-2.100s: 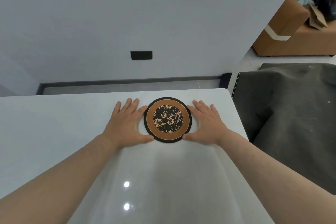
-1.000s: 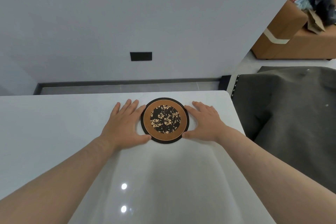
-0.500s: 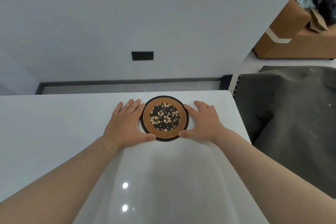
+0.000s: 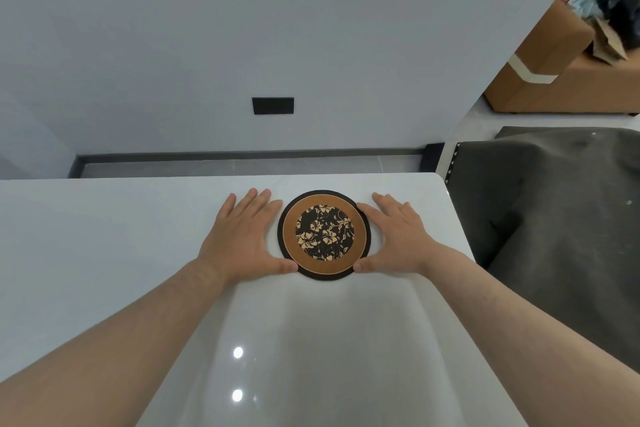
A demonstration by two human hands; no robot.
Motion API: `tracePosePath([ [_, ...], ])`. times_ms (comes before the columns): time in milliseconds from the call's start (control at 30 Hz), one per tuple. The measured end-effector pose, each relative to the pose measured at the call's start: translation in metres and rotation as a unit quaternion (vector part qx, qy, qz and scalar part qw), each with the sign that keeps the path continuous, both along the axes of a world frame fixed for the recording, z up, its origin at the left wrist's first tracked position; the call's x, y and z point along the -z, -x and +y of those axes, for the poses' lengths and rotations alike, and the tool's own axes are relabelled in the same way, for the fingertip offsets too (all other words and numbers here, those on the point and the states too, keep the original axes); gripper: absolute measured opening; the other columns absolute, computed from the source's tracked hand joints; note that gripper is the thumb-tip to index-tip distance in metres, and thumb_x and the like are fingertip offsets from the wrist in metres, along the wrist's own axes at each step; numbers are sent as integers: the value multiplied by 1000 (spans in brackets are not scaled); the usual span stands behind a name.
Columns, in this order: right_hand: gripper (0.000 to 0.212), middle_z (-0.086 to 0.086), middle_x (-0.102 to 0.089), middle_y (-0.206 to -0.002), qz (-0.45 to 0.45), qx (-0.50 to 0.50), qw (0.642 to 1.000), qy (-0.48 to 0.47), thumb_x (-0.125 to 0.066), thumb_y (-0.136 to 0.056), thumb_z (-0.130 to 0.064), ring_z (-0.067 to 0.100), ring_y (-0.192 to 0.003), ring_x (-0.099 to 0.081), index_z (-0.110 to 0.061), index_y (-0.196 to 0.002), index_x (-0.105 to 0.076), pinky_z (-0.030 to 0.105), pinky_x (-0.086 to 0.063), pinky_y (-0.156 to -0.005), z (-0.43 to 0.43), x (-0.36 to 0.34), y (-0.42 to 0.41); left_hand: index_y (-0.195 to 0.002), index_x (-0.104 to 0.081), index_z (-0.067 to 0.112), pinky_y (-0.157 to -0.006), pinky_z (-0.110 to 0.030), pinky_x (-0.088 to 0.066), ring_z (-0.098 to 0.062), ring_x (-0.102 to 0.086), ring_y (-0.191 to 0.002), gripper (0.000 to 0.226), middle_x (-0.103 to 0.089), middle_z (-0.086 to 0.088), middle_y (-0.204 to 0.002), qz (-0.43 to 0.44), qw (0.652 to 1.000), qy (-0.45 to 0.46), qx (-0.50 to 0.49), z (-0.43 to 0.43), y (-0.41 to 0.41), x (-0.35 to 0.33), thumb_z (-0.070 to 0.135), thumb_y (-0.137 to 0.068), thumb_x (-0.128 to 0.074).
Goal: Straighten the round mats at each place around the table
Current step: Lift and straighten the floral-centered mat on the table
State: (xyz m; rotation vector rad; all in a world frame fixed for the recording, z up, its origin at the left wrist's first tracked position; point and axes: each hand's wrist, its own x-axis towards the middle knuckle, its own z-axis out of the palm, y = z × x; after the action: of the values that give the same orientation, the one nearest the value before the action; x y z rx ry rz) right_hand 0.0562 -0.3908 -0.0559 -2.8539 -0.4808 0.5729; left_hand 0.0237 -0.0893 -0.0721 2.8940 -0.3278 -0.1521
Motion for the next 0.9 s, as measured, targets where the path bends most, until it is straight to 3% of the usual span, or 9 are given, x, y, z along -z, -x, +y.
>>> tracePosePath([
  [467,115,-1,6,-161,-6,-5,1000,14,-42,-48,-97,22,-145,15,-51,-145,2,47,12,-115,0,8,0,-144,-17,38,-119,-44,5,-18,1,-147,118,-12,0,-161,3,1000,-1,15,1,1,-1,101,-46,-31],
  [900,106,3,2,-161,-3,-16,1000,25,-53,-60,-87,27,-146,8,-48,-146,-4,51,6,-115,3,1,-3,-148,-11,42,-118,-43,8,-17,7,-147,117,-4,1,-162,25,999,-17,22,2,0,-3,100,-48,-31],
])
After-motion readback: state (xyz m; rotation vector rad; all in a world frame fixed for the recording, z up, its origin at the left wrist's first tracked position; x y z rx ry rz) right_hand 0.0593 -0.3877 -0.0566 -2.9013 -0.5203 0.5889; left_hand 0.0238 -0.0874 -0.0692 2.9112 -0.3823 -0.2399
